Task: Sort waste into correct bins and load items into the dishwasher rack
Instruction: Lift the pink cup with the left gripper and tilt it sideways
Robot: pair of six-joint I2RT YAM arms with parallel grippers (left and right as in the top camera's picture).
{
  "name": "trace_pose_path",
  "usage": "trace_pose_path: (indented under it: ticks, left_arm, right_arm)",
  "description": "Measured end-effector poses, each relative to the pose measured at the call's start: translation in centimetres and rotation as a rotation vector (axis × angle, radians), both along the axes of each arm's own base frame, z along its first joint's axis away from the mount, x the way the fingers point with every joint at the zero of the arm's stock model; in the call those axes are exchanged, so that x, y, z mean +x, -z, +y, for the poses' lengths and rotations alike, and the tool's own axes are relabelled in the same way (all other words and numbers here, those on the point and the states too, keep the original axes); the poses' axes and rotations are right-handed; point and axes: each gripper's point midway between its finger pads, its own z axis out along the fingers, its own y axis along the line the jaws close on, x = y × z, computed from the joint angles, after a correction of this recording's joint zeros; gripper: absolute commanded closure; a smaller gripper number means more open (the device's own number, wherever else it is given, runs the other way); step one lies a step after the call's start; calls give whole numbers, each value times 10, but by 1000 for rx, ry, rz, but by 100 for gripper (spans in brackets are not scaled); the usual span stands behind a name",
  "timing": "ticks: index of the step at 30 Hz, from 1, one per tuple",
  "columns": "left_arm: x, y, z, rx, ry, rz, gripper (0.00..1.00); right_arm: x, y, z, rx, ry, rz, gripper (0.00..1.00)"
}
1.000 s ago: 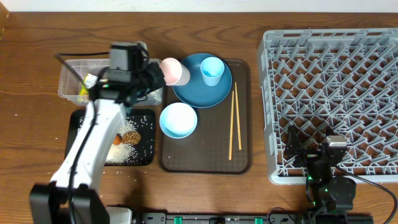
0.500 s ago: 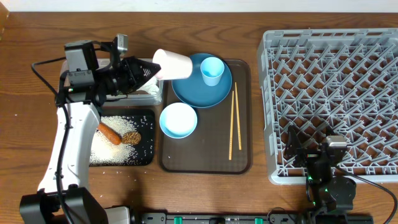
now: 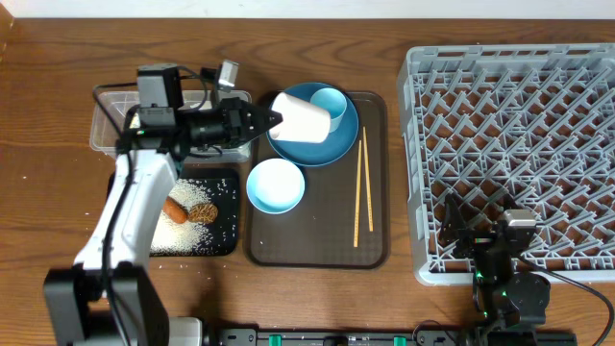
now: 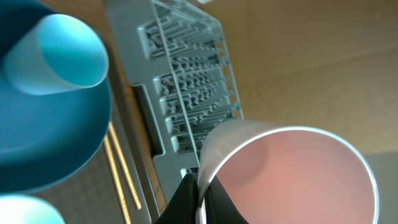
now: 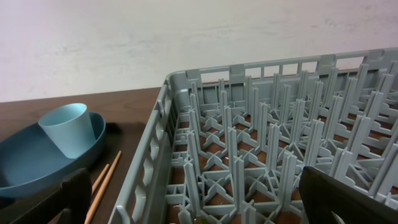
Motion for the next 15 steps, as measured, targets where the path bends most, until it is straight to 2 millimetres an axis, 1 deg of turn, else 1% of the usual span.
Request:
trace_pose_path:
  ticks: [5, 11, 15]
  left_arm:
    - [3, 11, -11, -72, 81, 16, 94]
    - [5, 32, -14, -112, 113, 92, 94]
    - [8, 33, -14, -115, 118, 62, 94]
  right_arm:
    - [0, 0, 0, 0, 0, 0, 1]
    - [0, 0, 0, 0, 0, 0, 1]
    - [0, 0, 0, 0, 0, 0, 1]
